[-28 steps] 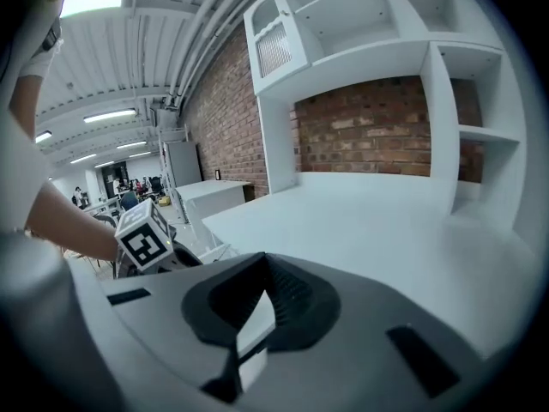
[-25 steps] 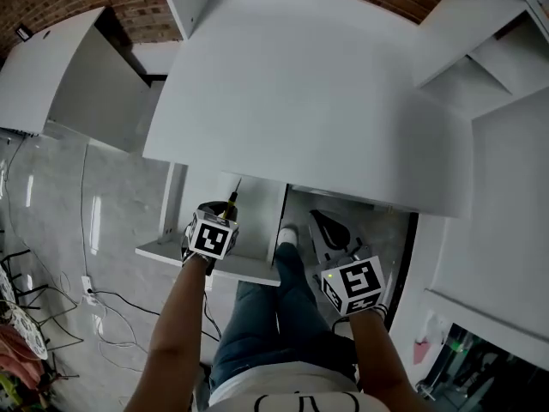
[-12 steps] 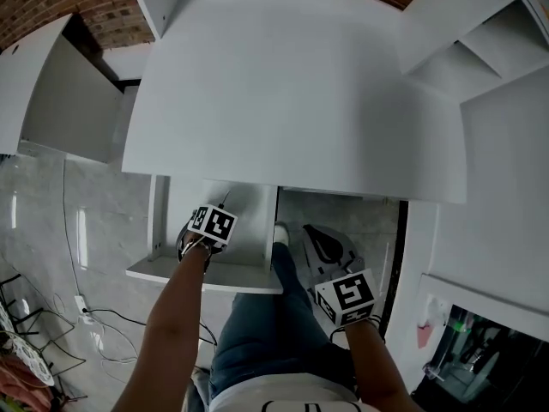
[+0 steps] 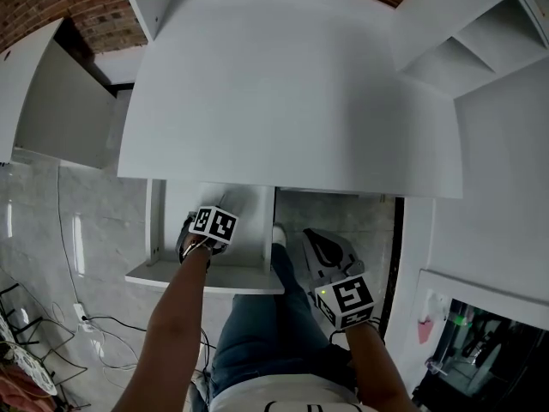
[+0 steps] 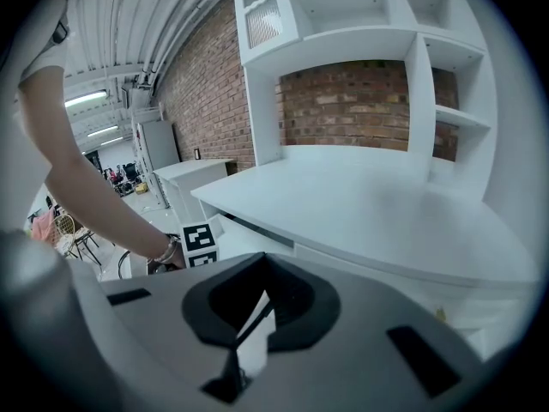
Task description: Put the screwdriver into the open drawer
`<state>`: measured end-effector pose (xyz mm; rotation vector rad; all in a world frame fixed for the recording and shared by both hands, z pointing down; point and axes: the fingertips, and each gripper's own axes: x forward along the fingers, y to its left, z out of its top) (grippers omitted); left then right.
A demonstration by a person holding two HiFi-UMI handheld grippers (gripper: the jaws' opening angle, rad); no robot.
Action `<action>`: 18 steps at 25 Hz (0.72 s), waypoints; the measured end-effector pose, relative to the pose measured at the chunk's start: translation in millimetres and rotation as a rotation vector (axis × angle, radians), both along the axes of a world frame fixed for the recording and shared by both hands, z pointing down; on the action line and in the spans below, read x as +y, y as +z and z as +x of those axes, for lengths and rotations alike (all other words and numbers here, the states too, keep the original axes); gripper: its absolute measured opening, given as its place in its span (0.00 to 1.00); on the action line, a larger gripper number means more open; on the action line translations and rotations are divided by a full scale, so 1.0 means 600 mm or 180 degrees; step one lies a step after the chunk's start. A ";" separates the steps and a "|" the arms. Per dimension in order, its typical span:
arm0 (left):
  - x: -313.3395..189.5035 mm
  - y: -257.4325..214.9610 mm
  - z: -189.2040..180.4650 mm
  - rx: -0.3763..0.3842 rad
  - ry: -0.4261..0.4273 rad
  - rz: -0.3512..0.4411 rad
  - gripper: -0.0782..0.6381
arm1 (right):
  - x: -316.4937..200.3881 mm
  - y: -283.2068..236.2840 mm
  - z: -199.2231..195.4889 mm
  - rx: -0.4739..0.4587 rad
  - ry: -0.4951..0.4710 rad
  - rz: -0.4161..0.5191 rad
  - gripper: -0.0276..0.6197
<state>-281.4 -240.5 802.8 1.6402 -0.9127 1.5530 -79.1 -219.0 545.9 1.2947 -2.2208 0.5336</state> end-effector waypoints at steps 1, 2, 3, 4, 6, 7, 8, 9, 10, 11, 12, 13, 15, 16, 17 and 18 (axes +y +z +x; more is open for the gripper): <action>0.002 -0.003 -0.002 0.0014 -0.0020 -0.0003 0.37 | -0.001 -0.005 0.000 -0.0005 0.0005 0.0024 0.06; 0.003 -0.008 -0.002 0.0047 -0.0057 -0.0005 0.40 | -0.002 -0.011 0.001 -0.0005 0.0013 0.0046 0.06; 0.004 -0.016 -0.003 0.0088 -0.0100 0.0014 0.40 | -0.003 -0.017 0.002 0.0003 0.0022 0.0066 0.06; 0.003 -0.027 -0.003 0.0134 -0.0141 0.0058 0.40 | -0.003 -0.023 0.004 0.0017 0.0028 0.0085 0.06; -0.001 -0.057 -0.003 0.0246 -0.0232 0.0198 0.40 | -0.004 -0.038 0.004 0.0046 0.0026 0.0136 0.06; -0.005 -0.076 -0.004 0.0317 -0.0299 0.0281 0.40 | -0.007 -0.049 0.003 0.0052 0.0020 0.0176 0.06; -0.010 -0.096 -0.005 0.0397 -0.0382 0.0368 0.40 | -0.010 -0.061 0.001 0.0048 0.0015 0.0224 0.06; -0.014 -0.117 -0.007 0.0479 -0.0472 0.0458 0.40 | -0.014 -0.072 -0.002 0.0037 0.0015 0.0273 0.06; -0.018 -0.139 -0.011 0.0559 -0.0563 0.0558 0.40 | -0.016 -0.083 -0.006 0.0023 0.0019 0.0317 0.06; -0.020 -0.161 -0.017 0.0643 -0.0652 0.0672 0.40 | -0.017 -0.093 -0.011 0.0010 0.0025 0.0355 0.06; -0.022 -0.184 -0.021 0.0758 -0.0747 0.0790 0.40 | -0.018 -0.103 -0.015 -0.0001 0.0028 0.0389 0.06; -0.024 -0.206 -0.023 0.0921 -0.0852 0.0900 0.40 | -0.019 -0.113 -0.020 -0.0011 0.0022 0.0423 0.06; -0.032 -0.251 -0.020 0.1295 -0.1032 0.1147 0.39 | -0.022 -0.131 -0.028 -0.0031 -0.0022 0.0485 0.06; -0.037 -0.273 -0.020 0.1456 -0.1088 0.1298 0.36 | -0.021 -0.137 -0.031 -0.0034 -0.0056 0.0508 0.06; -0.039 -0.294 -0.022 0.1577 -0.1137 0.1460 0.34 | -0.019 -0.141 -0.032 -0.0025 -0.0091 0.0522 0.06; -0.040 -0.316 -0.027 0.1661 -0.1187 0.1633 0.30 | -0.016 -0.143 -0.031 -0.0007 -0.0115 0.0531 0.06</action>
